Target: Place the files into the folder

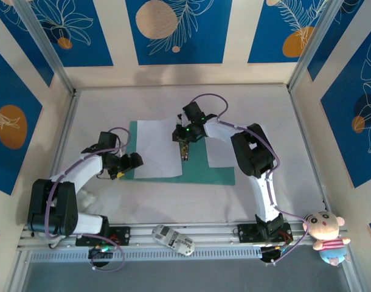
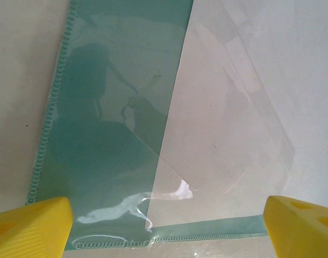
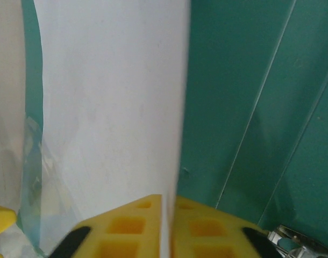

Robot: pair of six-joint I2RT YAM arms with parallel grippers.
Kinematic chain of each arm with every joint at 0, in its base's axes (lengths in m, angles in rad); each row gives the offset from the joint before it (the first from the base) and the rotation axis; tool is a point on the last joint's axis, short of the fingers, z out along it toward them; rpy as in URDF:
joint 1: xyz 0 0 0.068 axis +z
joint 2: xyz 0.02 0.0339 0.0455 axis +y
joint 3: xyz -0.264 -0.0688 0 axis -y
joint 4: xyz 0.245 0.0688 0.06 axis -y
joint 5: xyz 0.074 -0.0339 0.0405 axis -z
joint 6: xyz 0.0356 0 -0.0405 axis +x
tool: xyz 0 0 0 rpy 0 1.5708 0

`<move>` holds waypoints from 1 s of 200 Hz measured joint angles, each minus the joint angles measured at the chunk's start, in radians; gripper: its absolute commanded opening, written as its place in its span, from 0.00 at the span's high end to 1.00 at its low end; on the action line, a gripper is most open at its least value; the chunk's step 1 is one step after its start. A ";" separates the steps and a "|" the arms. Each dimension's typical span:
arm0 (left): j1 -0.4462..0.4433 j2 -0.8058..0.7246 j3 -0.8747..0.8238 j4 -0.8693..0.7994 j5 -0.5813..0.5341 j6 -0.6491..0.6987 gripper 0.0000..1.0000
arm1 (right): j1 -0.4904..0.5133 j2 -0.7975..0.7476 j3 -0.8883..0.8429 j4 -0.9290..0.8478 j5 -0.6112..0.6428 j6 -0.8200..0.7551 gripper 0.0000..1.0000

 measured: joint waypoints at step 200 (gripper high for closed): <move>0.000 0.019 -0.002 0.003 0.000 0.000 0.08 | -0.008 0.000 -0.027 0.042 0.030 0.055 1.00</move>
